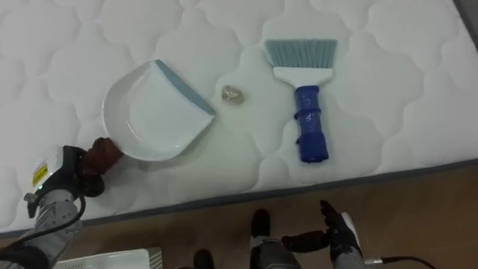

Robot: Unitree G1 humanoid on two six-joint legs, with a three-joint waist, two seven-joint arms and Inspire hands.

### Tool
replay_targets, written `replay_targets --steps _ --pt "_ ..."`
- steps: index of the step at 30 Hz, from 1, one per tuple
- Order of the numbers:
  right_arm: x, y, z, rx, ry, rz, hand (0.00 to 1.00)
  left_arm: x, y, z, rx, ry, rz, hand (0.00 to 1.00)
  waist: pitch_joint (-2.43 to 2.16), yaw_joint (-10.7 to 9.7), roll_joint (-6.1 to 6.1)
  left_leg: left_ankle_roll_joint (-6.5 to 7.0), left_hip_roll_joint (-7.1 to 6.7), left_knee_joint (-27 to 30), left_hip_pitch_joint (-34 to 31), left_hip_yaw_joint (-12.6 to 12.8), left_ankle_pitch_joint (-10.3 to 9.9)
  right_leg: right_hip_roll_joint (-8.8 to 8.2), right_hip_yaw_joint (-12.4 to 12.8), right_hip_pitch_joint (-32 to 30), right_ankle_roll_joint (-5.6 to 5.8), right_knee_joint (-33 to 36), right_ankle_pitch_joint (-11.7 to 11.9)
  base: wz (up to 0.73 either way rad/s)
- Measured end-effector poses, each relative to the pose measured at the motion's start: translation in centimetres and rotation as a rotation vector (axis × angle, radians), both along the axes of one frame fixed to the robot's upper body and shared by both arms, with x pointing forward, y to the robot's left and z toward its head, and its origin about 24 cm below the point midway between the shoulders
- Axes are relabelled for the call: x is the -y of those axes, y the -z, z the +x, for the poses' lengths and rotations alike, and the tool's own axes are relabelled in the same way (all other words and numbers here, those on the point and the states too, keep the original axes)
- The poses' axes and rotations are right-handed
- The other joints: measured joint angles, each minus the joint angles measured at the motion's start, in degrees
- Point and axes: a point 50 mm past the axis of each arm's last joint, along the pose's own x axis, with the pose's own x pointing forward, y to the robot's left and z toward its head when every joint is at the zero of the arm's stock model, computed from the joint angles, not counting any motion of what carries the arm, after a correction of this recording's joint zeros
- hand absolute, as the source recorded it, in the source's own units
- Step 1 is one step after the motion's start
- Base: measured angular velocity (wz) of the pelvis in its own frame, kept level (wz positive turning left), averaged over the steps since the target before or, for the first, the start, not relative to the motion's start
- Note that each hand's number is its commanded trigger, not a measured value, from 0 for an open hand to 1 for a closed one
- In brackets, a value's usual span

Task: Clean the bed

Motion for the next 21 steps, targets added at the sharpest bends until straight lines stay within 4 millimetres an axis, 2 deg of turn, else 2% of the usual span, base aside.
replay_targets --steps 7,17,21 --pt "1.4 -0.6 0.5 0.064 0.231 0.090 0.00 0.0 1.2 -1.7 -0.045 0.016 0.011 1.00 -0.05 -0.1 0.05 0.02 -0.10 -0.3 2.3 0.7 0.0 -0.07 0.3 1.4 0.03 0.3 0.0 -0.07" --pt "2.9 -2.4 2.8 0.156 0.366 0.027 0.00 -0.7 1.3 -2.1 -0.059 0.013 0.033 1.00 -0.25 -0.4 -0.20 0.05 -0.26 -0.7 2.8 1.1 0.0 0.19 1.5 1.7 0.15 0.4 0.1 -0.02" --pt "3.0 -3.0 3.4 0.184 0.391 0.001 0.00 -1.2 1.1 -2.2 -0.060 0.010 0.047 1.00 -0.79 -0.5 -1.05 0.05 -0.34 -0.7 3.1 1.3 0.0 0.13 1.8 1.7 0.20 0.8 0.0 0.00"
